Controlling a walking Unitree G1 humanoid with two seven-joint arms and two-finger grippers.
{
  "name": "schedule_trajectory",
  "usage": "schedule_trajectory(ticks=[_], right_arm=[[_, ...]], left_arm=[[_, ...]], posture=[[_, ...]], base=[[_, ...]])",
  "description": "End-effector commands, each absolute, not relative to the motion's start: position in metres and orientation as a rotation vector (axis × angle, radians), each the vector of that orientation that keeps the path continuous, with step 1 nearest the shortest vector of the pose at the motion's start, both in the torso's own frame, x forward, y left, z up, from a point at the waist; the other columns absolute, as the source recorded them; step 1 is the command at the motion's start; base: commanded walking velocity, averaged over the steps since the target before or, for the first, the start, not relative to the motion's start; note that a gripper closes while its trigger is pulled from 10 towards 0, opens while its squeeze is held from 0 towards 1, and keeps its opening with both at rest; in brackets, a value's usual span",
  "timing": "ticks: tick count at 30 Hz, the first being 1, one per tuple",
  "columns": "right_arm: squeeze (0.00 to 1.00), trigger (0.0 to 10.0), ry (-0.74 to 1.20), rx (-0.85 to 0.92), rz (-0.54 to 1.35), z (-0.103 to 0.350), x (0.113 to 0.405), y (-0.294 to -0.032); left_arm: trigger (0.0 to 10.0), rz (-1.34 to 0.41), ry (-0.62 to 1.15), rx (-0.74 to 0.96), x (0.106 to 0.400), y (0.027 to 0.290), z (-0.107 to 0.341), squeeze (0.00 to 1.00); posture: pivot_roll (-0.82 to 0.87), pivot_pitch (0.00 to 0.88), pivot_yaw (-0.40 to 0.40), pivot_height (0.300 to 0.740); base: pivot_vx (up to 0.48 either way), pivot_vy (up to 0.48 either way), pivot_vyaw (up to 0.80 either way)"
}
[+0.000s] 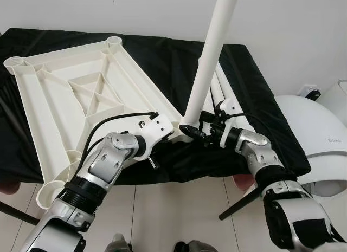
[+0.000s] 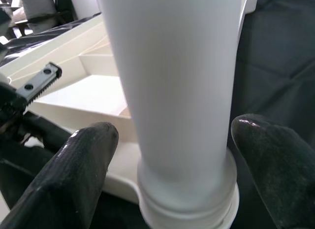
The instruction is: Building children table
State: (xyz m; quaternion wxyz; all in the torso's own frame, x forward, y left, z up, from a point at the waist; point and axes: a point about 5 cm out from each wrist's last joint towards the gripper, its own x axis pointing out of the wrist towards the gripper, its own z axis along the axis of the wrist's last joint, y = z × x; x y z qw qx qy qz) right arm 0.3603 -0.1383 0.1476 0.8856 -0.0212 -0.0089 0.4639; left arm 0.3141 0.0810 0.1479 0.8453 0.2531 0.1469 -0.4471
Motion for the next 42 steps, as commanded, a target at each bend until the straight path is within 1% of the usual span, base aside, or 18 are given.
schedule_trajectory(ticks=[1,12,13,14,30,33,42], right_arm=[[0.0,10.0,-0.016,-0.053,0.958,0.146,0.361,-0.14],[0.0,10.0,-0.021,-0.044,0.957,0.146,0.365,-0.135],[0.0,1.8,-0.017,-0.047,0.963,0.146,0.364,-0.134],[0.0,0.0,-0.015,-0.042,0.964,0.145,0.365,-0.134],[0.0,0.0,-0.046,0.004,0.982,0.143,0.362,-0.129],[0.0,0.0,-0.072,0.0,0.903,0.139,0.361,-0.124],[0.0,0.0,-0.125,0.031,0.798,0.139,0.358,-0.118]], left_arm=[[10.0,-0.931,0.274,0.555,0.317,0.079,0.156,0.0],[10.0,-0.931,0.273,0.557,0.317,0.08,0.157,0.0],[10.0,-0.931,0.273,0.558,0.317,0.08,0.157,0.0],[10.0,-0.931,0.274,0.557,0.317,0.08,0.157,0.0],[10.0,-0.927,0.275,0.555,0.317,0.08,0.158,0.0],[10.0,-0.926,0.274,0.553,0.317,0.08,0.158,0.0],[10.0,-0.926,0.274,0.552,0.317,0.08,0.157,0.0]], posture=[[0.01,0.036,-0.049,0.74],[0.01,0.037,-0.046,0.74],[0.01,0.038,-0.045,0.74],[0.01,0.039,-0.045,0.74],[0.02,0.042,-0.049,0.74],[0.01,0.042,-0.052,0.74],[0.02,0.04,-0.055,0.74]], base=[[0.0,0.0,0.0],[0.0,0.0,0.0],[0.0,0.0,0.0],[0.0,0.0,0.0],[0.0,0.0,0.0],[0.0,0.0,0.0],[0.0,0.0,0.0]])
